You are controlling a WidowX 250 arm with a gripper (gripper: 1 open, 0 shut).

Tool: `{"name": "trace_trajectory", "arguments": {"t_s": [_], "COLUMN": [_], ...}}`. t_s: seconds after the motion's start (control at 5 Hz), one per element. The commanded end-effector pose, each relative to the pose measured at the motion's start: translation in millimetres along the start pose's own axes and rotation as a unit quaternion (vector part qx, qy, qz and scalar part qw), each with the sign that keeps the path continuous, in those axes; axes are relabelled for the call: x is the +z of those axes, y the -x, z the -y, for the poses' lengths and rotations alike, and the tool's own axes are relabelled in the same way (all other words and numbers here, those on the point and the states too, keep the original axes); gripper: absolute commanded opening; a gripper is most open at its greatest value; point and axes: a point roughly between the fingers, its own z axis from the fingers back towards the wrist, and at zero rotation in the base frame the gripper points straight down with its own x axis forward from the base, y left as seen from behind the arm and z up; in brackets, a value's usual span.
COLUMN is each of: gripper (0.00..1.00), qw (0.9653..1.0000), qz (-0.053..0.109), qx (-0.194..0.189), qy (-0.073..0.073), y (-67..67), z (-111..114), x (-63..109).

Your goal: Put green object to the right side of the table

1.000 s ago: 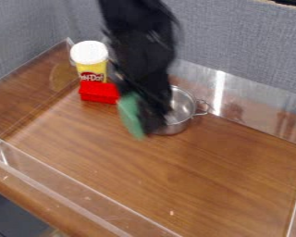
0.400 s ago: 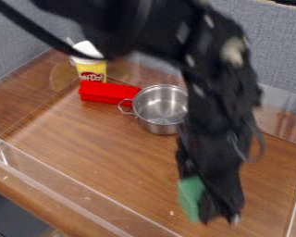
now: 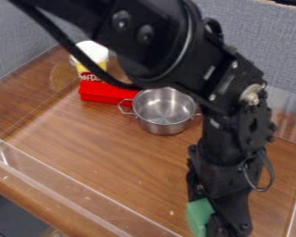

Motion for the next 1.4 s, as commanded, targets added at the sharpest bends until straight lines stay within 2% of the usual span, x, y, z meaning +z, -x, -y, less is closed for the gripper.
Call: {"name": "trace_trajectory", "arguments": {"t_s": [0.0,1.2], "gripper": [0.00,0.00], "qw": [0.9999,0.9997], "qz": [0.014,0.004], "qx": [0.000,-0.002], "qy": [-0.007,-0.024], "y": [-8.3,-18.8], "z": [-5.7,-25.9], "x": [8.1,9.7]}}
